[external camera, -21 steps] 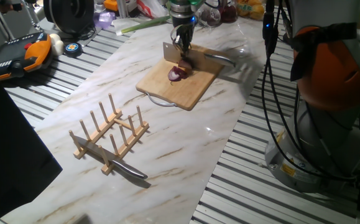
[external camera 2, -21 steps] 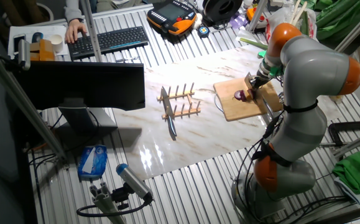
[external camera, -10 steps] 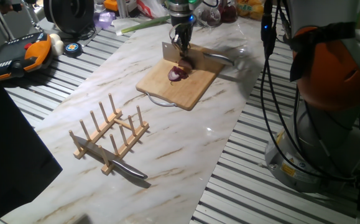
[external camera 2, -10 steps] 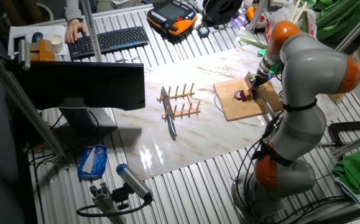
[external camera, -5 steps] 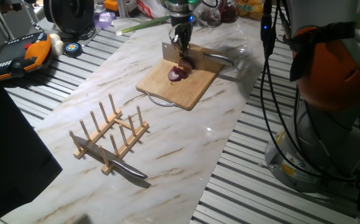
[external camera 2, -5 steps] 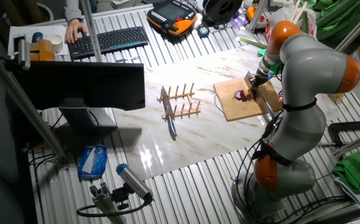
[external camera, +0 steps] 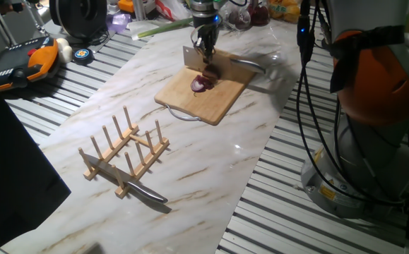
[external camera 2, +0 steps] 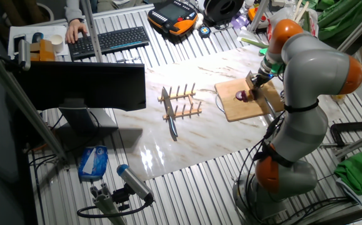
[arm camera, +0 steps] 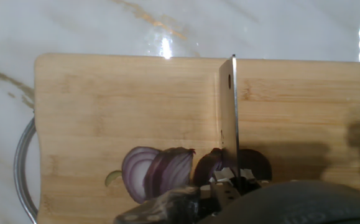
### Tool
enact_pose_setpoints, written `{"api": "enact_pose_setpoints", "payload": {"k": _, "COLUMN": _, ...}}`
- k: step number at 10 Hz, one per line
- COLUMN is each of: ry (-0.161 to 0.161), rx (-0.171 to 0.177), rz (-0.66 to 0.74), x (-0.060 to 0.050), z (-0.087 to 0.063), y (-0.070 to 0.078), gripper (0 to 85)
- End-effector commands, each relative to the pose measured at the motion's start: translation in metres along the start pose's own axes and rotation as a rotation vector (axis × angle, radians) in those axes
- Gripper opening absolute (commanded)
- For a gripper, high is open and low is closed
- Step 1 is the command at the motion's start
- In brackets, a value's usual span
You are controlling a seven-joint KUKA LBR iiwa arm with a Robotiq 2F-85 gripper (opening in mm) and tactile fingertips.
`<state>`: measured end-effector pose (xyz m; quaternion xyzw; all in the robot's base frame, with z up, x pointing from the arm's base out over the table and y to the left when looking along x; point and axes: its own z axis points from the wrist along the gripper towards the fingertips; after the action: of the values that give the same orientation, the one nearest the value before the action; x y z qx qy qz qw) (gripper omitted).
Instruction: Chop the onions
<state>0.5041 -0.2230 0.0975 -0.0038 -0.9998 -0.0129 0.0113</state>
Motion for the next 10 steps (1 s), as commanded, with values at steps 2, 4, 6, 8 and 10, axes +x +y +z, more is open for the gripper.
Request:
{"api": "enact_pose_setpoints", "payload": {"k": 2, "ry": 0.0, "rx": 0.0, "rz": 0.004, "x": 0.0, "z": 0.0, "y": 0.005, "gripper": 0.7}}
{"api": "enact_pose_setpoints", "payload": {"k": 4, "ry": -0.004, "rx": -0.002, "rz": 0.008, "x": 0.002, "z": 0.003, "y": 0.009, "gripper": 0.7}}
{"api": "enact_pose_setpoints", "payload": {"k": 6, "ry": -0.003, "rx": 0.0, "rz": 0.011, "x": 0.004, "z": 0.007, "y": 0.007, "gripper": 0.7}}
{"api": "enact_pose_setpoints", "payload": {"k": 8, "ry": 0.0, "rx": 0.003, "rz": 0.016, "x": 0.004, "z": 0.009, "y": 0.006, "gripper": 0.7}}
{"api": "enact_pose_setpoints", "payload": {"k": 10, "ry": 0.0, "rx": 0.009, "rz": 0.018, "x": 0.003, "z": 0.011, "y": 0.006, "gripper": 0.7}}
